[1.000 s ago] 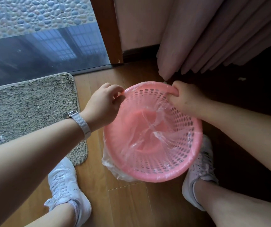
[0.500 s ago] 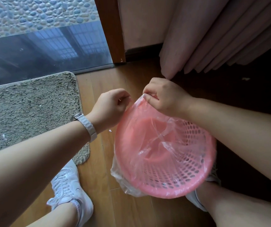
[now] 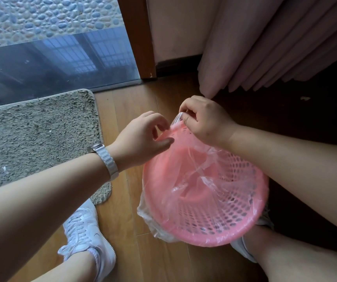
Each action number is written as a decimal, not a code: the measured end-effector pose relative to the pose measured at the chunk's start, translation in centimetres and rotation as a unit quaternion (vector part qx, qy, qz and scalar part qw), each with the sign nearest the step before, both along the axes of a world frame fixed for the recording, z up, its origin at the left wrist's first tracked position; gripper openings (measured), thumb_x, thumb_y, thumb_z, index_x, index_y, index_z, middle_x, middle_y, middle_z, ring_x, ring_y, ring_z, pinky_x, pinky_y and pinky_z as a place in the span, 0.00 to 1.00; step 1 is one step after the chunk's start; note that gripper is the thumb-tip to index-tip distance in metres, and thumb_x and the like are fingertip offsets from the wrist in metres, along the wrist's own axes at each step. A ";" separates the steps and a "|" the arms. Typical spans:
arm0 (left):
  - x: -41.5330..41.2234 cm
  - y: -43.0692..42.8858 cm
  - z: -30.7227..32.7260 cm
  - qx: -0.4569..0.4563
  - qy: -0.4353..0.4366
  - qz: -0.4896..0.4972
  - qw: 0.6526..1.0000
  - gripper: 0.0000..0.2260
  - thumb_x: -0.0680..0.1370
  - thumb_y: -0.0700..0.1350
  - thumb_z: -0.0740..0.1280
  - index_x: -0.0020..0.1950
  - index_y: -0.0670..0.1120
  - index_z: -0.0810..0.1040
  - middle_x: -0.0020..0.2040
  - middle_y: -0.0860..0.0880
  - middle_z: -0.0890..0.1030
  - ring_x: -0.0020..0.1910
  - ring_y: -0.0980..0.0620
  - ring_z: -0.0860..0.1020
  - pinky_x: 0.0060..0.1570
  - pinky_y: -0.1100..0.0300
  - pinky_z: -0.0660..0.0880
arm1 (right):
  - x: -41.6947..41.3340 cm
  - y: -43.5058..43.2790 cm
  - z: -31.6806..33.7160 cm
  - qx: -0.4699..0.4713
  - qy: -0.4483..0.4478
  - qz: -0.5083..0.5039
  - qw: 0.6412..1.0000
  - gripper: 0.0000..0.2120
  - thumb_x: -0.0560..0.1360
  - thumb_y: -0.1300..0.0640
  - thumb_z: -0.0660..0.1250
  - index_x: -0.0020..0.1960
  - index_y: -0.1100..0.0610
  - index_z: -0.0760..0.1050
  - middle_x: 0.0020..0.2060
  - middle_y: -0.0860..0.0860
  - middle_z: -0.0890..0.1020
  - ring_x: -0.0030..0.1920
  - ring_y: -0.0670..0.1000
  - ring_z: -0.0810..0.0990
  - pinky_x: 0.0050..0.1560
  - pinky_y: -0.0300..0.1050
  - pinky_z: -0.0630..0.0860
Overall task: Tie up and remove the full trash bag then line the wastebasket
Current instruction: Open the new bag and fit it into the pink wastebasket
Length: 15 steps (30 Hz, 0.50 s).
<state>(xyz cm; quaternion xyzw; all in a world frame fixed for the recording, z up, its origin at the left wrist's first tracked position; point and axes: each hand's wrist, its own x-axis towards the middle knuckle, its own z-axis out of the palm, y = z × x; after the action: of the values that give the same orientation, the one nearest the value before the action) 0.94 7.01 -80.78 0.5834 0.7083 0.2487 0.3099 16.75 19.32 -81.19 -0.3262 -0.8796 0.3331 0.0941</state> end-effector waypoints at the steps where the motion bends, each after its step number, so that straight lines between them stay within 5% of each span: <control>1: -0.1 -0.1 0.0 0.006 0.023 0.003 1.000 0.05 0.71 0.50 0.72 0.42 0.53 0.76 0.41 0.57 0.75 0.38 0.56 0.77 0.39 0.58 0.76 | 0.0 0.0 -0.1 -0.004 -0.001 -0.007 1.000 0.05 0.76 0.59 0.64 0.48 0.58 0.77 0.42 0.50 0.76 0.43 0.50 0.74 0.44 0.48 0.72; 6: -0.8 -0.7 -0.1 0.026 0.093 -0.016 0.995 0.06 0.76 0.45 0.67 0.39 0.47 0.76 0.34 0.59 0.71 0.34 0.52 0.73 0.35 0.56 0.71 | -0.2 0.1 -0.2 -0.021 -0.006 -0.031 0.999 0.05 0.76 0.57 0.66 0.45 0.58 0.79 0.38 0.47 0.73 0.39 0.47 0.71 0.40 0.43 0.68; 15: -1.6 -0.6 -2.7 -0.076 0.051 0.015 0.996 0.07 0.77 0.45 0.66 0.39 0.51 0.74 0.34 0.56 0.76 0.36 0.48 0.76 0.36 0.57 0.72 | -0.2 0.0 -0.3 -0.061 -0.034 -0.045 0.997 0.07 0.76 0.59 0.65 0.47 0.56 0.82 0.41 0.47 0.77 0.42 0.46 0.75 0.42 0.40 0.70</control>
<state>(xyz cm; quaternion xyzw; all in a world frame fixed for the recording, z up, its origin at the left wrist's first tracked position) -0.61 6.45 -83.50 0.5591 0.7489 0.1690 0.3132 16.60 19.34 -81.53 -0.3816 -0.8447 0.3706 0.0591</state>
